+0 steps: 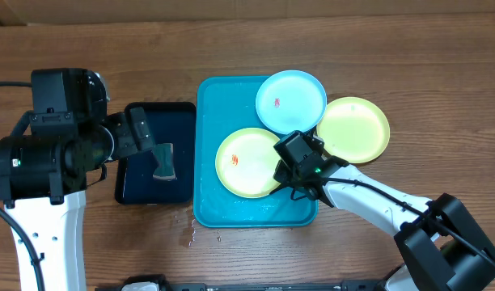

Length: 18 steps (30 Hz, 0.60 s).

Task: Clean dirty plates on tray and stack at the side
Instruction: 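Hold the stained yellow plate steady with right gripper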

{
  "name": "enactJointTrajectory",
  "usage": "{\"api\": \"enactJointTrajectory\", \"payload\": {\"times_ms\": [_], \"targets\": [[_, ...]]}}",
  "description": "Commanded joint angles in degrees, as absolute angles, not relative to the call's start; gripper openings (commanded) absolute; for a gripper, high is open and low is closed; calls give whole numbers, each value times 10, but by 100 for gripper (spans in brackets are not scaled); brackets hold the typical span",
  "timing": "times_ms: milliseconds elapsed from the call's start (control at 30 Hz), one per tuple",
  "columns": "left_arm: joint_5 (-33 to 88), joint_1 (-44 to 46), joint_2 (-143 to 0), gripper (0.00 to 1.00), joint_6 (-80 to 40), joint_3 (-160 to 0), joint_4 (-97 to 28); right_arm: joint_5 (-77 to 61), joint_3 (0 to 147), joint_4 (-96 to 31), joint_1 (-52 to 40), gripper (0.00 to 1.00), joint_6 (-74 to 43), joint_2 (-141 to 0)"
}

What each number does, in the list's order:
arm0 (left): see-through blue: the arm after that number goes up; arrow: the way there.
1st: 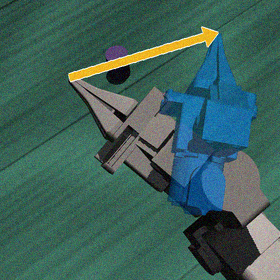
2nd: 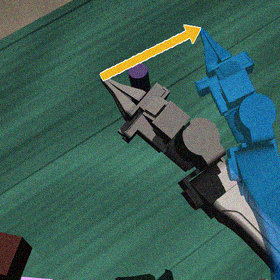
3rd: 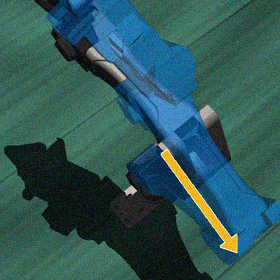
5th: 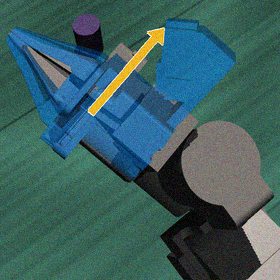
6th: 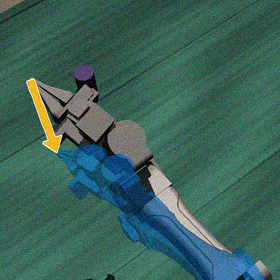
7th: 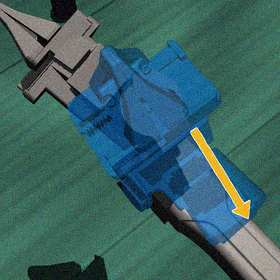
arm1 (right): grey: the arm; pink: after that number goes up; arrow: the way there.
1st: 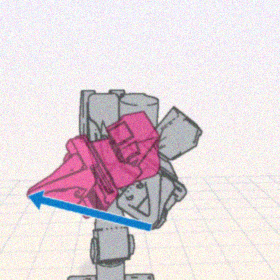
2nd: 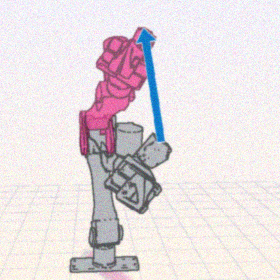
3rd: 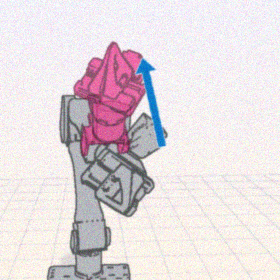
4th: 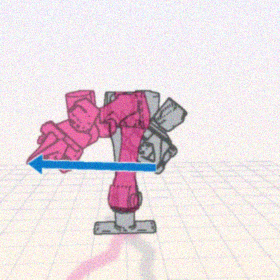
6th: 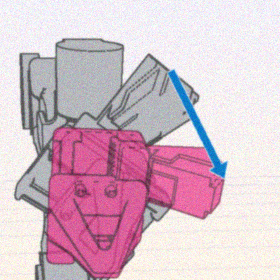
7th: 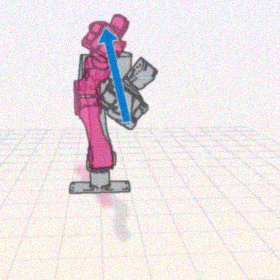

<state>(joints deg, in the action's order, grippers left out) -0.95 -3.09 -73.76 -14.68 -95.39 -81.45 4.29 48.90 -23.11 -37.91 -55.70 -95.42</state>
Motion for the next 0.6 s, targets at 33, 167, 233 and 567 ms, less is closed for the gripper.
{"api": "enactJointTrajectory", "payload": {"times_ms": [33,167,233,567], "targets": [[-15,-28,-739,100,-154,-962,-814,45,498,-222,-380,9,-557,-956],[-15,-28,-739,100,-154,-962,-814,60,498,-213,-380,4,-557,-956],[-15,-28,-739,100,-154,-962,-814,67,498,-207,-379,4,-557,-956],[-15,-28,-739,100,-154,-962,-814,70,498,-202,-379,4,-557,-956]]}}
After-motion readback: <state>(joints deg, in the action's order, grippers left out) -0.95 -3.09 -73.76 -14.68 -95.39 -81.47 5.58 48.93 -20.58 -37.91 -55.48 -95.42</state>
